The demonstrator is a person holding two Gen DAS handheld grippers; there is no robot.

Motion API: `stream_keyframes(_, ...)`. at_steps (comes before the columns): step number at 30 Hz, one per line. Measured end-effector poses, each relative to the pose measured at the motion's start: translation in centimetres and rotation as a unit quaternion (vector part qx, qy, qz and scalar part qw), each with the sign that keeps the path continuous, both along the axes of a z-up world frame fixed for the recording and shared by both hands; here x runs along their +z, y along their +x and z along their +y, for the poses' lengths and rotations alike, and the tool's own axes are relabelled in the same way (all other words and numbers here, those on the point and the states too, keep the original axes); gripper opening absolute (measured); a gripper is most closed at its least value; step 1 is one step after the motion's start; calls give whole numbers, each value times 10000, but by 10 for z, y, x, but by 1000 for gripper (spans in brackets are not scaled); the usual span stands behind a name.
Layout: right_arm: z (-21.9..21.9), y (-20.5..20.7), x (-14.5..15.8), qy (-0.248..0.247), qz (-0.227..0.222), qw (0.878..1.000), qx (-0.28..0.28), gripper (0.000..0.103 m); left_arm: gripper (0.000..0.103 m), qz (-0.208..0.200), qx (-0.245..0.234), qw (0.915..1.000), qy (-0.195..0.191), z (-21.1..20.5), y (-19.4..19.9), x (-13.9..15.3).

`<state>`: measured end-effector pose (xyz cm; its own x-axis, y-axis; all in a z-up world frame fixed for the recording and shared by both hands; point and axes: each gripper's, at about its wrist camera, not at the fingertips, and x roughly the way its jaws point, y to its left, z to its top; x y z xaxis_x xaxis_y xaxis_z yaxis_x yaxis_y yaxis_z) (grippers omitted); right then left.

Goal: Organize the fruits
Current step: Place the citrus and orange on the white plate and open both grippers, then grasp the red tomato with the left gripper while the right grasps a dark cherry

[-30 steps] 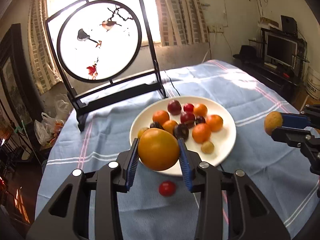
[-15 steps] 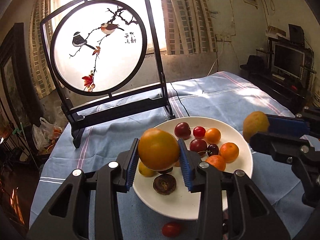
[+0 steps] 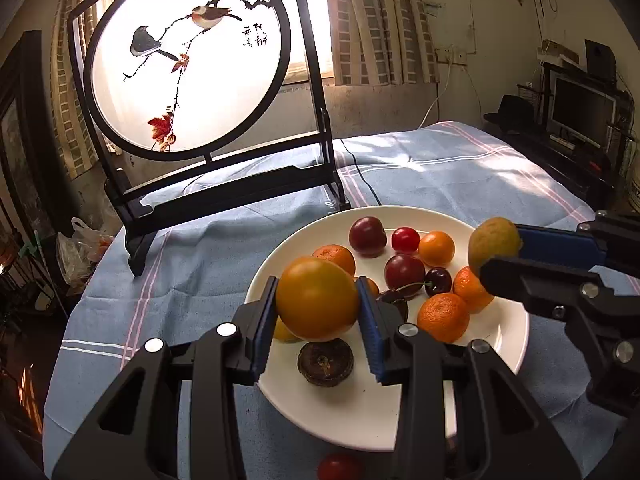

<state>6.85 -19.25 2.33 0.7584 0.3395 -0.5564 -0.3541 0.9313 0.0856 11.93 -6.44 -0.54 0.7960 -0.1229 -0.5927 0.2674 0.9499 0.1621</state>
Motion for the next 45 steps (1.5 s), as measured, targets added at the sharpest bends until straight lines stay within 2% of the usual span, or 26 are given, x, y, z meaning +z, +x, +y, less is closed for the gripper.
stream_keyframes(7, -1, 4, -4, -8, 59, 10000, -16, 26, 38, 17, -1, 10000, 58, 0, 2, -4)
stream_keyframes(14, 1, 12, -11, -136, 5, 9995, -289, 26, 38, 35, 10, 9999, 96, -3, 6, -11)
stream_keyframes(15, 2, 14, -14, -148, 35, 9994, -305, 27, 41, 13, -12, 9999, 129, -5, 7, -13)
stream_keyframes(17, 2, 20, -20, -192, 87, 9990, -394, 28, 64, -134, 33, 9995, 278, -9, 5, -16)
stream_keyframes(20, 1, 22, -26, -190, 122, 9987, -465, 38, 66, -257, 12, 9985, 484, -14, 3, -19)
stream_keyframes(25, -2, 12, -12, -149, -130, 9988, -448, 43, 66, -211, 126, 9992, 303, 0, 6, -10)
stream_keyframes(30, -3, -11, 7, 94, -171, 9996, -201, 46, 68, -258, 176, 9993, -226, 27, -6, 19)
stream_keyframes(32, -4, -26, 7, 84, -40, 9999, -54, 49, 74, -264, 146, 9992, -245, 35, -16, 22)
stream_keyframes(34, -5, -42, -1, -14, 196, 9998, 98, 54, 75, -171, 66, 9998, -100, 41, -28, 18)
stream_keyframes(36, -3, -55, -20, -18, 696, 9972, 276, 64, 75, -18, 7, 10000, 95, 47, -38, 8)
stream_keyframes(37, 0, -60, -31, -55, 914, 9951, 364, 64, 75, 81, -28, 9998, 173, 50, -42, 1)
stream_keyframes(40, 15, -71, -59, -479, 1071, 9921, 450, 64, 75, 331, -94, 9989, 328, 59, -54, -18)
stream_keyframes(41, 19, -70, -68, -467, 1182, 9906, 506, 64, 75, 427, -106, 9985, 340, 62, -56, -23)
stream_keyframes(43, 27, -65, -79, -503, 1318, 9886, 522, 61, 75, 594, -108, 9976, 338, 70, -61, -33)
stream_keyframes(45, 36, -58, -87, -692, 1388, 9863, 557, 52, 75, 718, -140, 9968, 323, 75, -65, -40)
